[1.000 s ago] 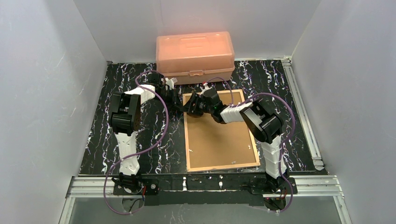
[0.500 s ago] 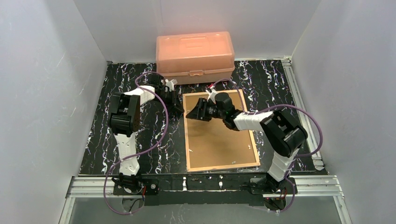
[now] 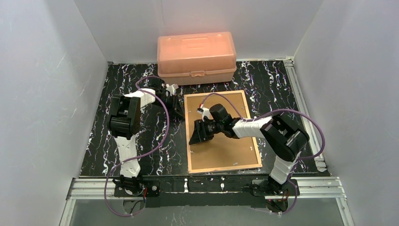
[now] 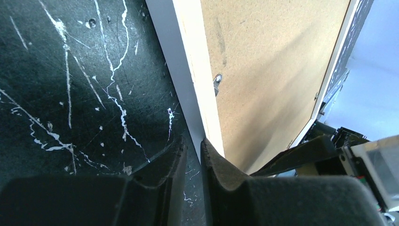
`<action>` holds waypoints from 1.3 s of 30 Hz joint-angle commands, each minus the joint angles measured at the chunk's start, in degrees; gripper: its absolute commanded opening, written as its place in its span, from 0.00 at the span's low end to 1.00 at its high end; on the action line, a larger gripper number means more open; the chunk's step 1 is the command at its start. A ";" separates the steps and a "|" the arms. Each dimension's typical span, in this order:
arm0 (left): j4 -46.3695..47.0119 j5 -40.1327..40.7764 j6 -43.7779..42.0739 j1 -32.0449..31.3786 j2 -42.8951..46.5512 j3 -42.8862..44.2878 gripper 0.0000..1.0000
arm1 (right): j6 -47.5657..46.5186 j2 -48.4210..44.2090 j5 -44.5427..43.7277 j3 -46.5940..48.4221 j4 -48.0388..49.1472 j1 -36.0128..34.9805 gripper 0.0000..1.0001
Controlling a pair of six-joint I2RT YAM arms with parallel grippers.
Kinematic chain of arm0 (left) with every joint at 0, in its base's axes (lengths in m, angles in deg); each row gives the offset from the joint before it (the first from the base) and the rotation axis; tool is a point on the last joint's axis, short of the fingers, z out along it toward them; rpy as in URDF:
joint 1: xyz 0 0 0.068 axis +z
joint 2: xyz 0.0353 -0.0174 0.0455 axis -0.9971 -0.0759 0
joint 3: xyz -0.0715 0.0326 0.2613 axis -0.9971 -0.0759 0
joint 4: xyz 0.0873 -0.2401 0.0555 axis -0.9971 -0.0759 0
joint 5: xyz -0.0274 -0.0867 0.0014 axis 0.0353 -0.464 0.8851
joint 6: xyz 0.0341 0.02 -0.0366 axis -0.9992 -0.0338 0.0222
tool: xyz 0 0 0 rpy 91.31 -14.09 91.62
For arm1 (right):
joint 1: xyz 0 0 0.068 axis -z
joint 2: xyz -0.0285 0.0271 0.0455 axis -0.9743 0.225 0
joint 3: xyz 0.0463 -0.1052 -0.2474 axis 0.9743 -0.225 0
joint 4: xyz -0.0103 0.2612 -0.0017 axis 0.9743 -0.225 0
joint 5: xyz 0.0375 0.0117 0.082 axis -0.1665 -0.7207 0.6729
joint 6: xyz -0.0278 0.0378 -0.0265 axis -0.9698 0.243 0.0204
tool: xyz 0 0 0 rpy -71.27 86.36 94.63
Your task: Put the photo into the frame
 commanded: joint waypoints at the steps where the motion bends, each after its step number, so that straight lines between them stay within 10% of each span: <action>1: -1.08 -0.65 -0.14 -0.38 2.72 -0.62 0.15 | -3.59 0.37 3.93 2.39 -2.49 -1.66 0.65; 32: -0.73 -0.29 0.64 -0.38 2.85 -0.10 0.11 | -4.75 3.64 6.88 6.91 -6.97 -6.05 0.63; 39: -7.81 -1.20 -6.32 0.68 7.88 2.56 0.21 | -5.63 -2.25 -0.42 14.50 -12.36 0.85 0.76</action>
